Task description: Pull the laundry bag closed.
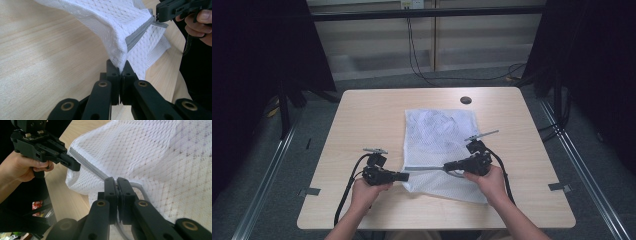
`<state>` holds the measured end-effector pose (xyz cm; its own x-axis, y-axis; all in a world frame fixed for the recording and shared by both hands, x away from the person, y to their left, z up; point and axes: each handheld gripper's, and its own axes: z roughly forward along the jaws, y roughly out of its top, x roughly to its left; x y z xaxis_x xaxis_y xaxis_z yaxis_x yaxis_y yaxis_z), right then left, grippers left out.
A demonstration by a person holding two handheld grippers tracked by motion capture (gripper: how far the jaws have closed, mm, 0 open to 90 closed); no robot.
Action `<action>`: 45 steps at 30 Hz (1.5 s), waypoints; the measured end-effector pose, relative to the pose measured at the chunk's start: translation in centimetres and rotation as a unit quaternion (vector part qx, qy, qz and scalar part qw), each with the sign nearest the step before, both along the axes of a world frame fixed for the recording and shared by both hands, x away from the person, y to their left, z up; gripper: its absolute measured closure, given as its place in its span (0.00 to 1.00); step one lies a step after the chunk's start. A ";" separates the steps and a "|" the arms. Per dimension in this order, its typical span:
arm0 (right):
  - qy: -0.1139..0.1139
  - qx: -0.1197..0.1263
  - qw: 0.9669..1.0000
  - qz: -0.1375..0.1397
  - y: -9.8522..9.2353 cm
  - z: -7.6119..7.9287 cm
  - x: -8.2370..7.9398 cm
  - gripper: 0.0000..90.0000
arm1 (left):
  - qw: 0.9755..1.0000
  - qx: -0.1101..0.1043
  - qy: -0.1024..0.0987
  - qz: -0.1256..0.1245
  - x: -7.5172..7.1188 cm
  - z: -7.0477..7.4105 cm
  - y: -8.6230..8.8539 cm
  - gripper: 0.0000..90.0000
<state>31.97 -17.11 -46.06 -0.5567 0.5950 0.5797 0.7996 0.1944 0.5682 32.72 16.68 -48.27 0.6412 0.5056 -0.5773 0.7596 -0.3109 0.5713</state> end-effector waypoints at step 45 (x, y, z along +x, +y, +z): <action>-0.003 0.011 1.000 -0.018 -2.2 -0.2 -0.2 0.97 | 1.000 0.000 -0.001 0.006 0.2 0.3 0.8 0.98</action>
